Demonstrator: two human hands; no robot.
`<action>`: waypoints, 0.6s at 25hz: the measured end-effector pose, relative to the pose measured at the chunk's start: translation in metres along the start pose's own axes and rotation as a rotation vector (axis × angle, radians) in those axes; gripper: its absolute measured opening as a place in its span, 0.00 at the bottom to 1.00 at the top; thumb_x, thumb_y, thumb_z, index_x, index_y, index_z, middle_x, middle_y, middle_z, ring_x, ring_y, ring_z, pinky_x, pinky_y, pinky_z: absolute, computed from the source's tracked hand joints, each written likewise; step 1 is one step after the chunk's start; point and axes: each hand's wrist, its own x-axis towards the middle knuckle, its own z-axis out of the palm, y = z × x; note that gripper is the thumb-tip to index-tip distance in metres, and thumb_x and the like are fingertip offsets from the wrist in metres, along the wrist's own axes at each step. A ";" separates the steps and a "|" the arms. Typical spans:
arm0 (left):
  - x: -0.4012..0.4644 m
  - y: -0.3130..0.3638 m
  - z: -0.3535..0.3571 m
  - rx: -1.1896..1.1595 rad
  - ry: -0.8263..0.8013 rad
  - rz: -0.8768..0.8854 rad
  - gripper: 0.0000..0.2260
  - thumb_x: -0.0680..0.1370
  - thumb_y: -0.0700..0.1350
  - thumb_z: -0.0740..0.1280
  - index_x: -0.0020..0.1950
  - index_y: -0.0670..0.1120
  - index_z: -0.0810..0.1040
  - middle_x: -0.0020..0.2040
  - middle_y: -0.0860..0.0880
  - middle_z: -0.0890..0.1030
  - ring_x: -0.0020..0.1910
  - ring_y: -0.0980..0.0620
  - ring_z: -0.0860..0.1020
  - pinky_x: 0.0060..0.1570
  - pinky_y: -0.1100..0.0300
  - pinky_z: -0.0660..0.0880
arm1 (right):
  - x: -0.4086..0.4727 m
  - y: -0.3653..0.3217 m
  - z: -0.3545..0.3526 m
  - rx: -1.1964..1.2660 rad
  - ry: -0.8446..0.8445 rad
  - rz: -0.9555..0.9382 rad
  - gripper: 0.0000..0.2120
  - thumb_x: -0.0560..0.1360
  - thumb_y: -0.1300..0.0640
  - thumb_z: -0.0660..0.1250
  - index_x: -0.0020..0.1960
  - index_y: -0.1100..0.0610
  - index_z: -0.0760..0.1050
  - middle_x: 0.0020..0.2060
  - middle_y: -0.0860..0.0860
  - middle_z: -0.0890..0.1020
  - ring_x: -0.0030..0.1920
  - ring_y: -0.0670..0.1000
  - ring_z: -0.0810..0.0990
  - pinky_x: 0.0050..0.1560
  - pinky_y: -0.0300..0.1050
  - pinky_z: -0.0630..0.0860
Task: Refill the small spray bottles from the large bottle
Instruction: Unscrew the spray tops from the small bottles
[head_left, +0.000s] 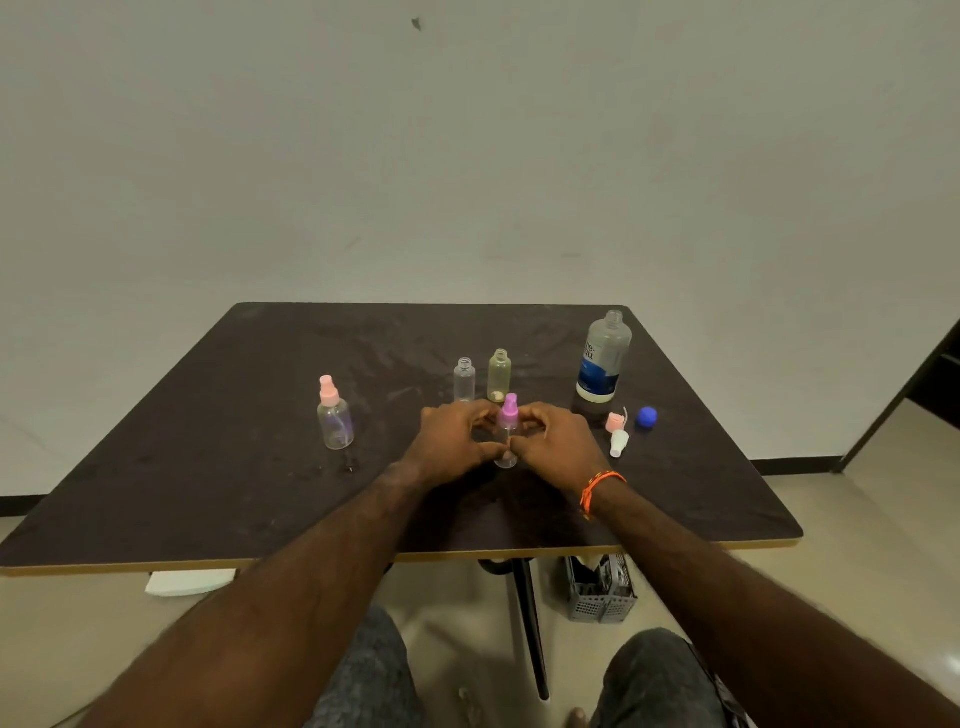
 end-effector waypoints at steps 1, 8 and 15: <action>0.000 -0.001 0.004 -0.024 0.011 -0.011 0.18 0.72 0.55 0.80 0.60 0.55 0.82 0.53 0.60 0.84 0.57 0.59 0.80 0.71 0.44 0.63 | 0.000 0.001 -0.002 0.001 -0.018 -0.013 0.17 0.75 0.56 0.72 0.64 0.52 0.78 0.55 0.48 0.83 0.53 0.45 0.81 0.61 0.49 0.78; 0.001 0.001 0.010 -0.085 0.013 -0.014 0.22 0.74 0.52 0.79 0.66 0.55 0.80 0.50 0.62 0.80 0.56 0.60 0.79 0.71 0.38 0.68 | 0.019 -0.017 -0.009 -0.127 0.159 -0.102 0.11 0.73 0.44 0.74 0.49 0.51 0.80 0.39 0.44 0.81 0.40 0.44 0.79 0.42 0.39 0.77; 0.005 0.000 0.012 -0.058 0.026 -0.025 0.20 0.74 0.52 0.78 0.64 0.53 0.81 0.52 0.60 0.82 0.59 0.56 0.81 0.70 0.43 0.66 | 0.027 -0.025 -0.013 -0.239 0.074 -0.108 0.07 0.76 0.52 0.72 0.50 0.53 0.81 0.41 0.47 0.82 0.40 0.44 0.78 0.44 0.40 0.75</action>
